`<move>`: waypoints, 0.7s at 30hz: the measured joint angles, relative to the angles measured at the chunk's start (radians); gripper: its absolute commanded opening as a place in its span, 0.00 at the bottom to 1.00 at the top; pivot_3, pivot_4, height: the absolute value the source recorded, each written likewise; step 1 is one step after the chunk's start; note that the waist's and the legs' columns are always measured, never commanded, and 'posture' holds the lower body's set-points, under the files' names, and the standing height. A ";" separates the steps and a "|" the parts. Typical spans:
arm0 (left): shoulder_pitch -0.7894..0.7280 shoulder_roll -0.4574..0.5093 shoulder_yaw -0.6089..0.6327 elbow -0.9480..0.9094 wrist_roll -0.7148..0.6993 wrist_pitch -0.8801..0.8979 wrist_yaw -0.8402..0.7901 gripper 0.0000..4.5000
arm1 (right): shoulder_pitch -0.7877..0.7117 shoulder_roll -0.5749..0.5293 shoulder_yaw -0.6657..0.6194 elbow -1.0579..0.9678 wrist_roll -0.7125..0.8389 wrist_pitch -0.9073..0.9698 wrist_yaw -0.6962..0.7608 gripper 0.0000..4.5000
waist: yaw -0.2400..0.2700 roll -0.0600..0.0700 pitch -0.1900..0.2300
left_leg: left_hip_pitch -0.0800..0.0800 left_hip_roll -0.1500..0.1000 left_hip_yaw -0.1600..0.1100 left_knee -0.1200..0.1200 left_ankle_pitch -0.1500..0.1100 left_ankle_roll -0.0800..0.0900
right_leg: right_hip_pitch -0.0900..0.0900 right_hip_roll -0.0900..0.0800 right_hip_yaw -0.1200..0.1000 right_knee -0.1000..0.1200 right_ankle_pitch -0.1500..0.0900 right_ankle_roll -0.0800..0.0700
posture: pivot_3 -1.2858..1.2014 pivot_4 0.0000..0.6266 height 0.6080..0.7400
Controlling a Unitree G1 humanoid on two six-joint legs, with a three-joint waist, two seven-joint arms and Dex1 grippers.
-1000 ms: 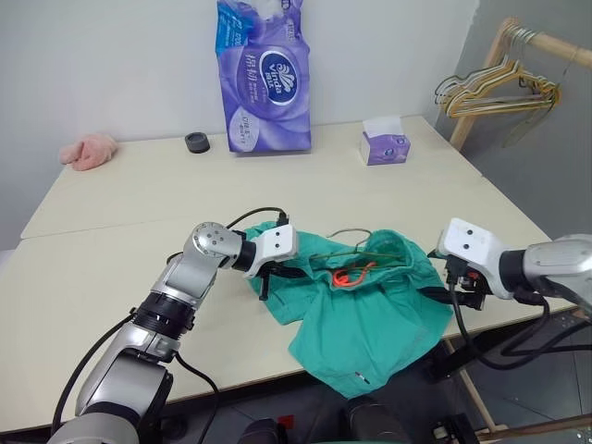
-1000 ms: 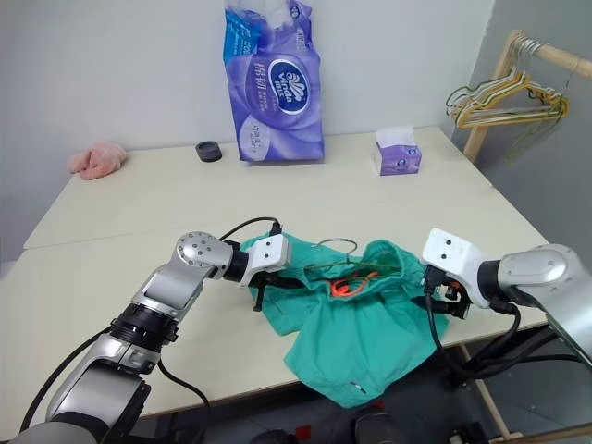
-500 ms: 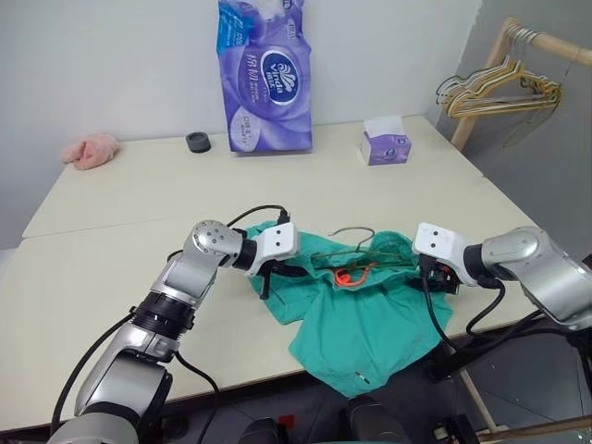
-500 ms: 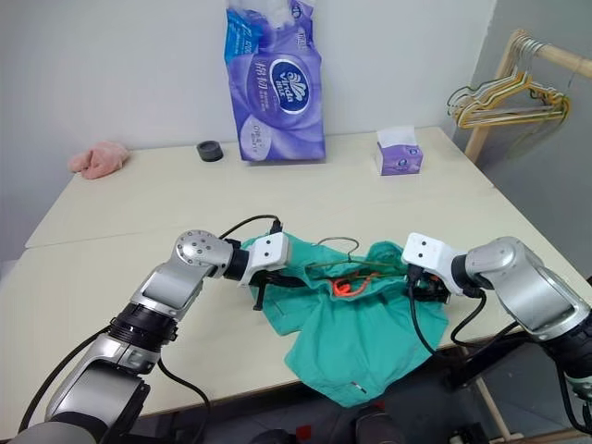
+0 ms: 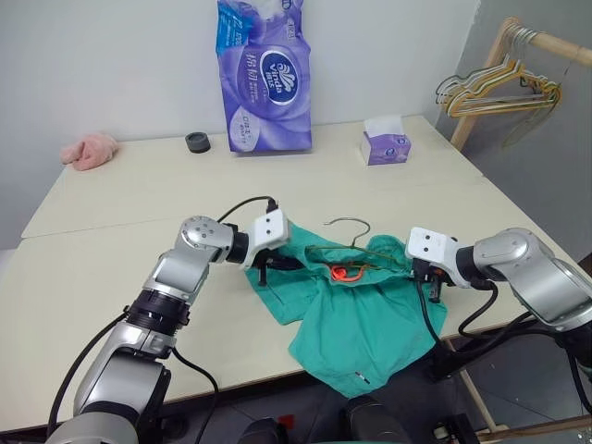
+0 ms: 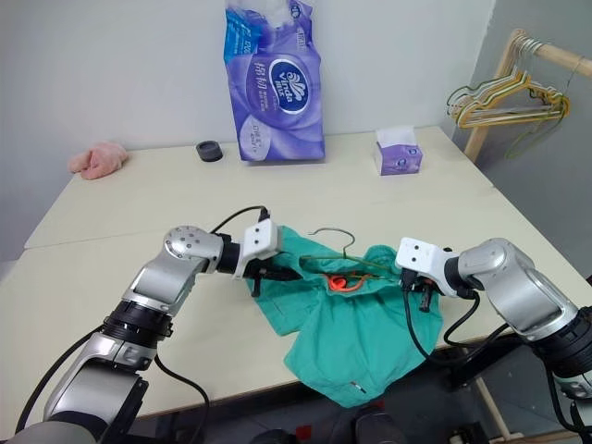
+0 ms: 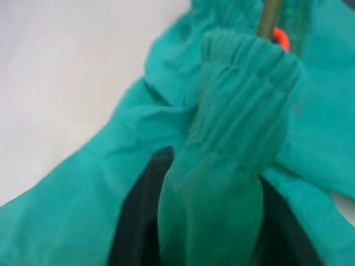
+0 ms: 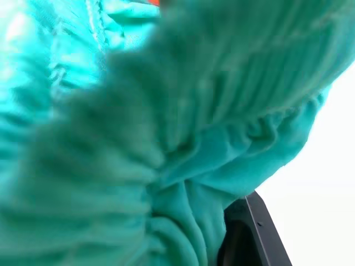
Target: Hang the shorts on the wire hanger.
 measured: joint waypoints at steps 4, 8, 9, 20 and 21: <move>-0.050 -0.012 0.064 0.049 -0.060 0.059 0.016 0.71 | 0.007 -0.007 -0.044 -0.040 0.016 0.019 0.010 0.00 | 0.000 0.000 0.000 | 0.000 0.000 0.000 0.000 0.000 0.000 | 0.000 0.000 0.000 0.000 0.000 0.000 | 0.43 0.06 1.00; -0.053 0.013 0.075 0.114 -0.066 0.058 -0.009 0.97 | 0.015 -0.008 -0.065 -0.064 0.020 0.037 0.011 0.00 | -0.004 0.000 0.000 | 0.000 0.000 0.000 0.000 0.000 0.000 | 0.000 0.000 0.000 0.000 0.000 0.000 | 0.43 0.06 1.00; -0.050 0.030 0.067 0.127 -0.062 0.049 -0.031 0.97 | 0.017 -0.008 -0.068 -0.066 0.021 0.038 0.012 0.00 | -0.004 0.000 0.000 | 0.000 0.000 0.000 0.000 0.000 0.000 | 0.000 0.000 0.000 0.000 0.000 0.000 | 0.43 0.06 1.00; -0.111 0.034 0.046 0.316 0.011 -0.102 -0.066 0.72 | 0.033 -0.029 -0.071 -0.082 0.033 0.042 0.026 0.00 | 0.003 0.000 0.000 | 0.000 -0.001 0.000 0.000 0.000 0.000 | 0.000 -0.001 -0.001 0.000 0.000 0.000 | 0.43 0.05 1.00; -0.116 0.027 0.046 0.324 0.013 -0.109 -0.063 0.65 | 0.034 -0.031 -0.071 -0.084 0.033 0.042 0.027 0.00 | 0.002 0.000 0.000 | 0.000 -0.001 0.000 0.000 0.000 0.000 | 0.000 -0.001 -0.001 0.000 0.000 0.000 | 0.43 0.05 1.00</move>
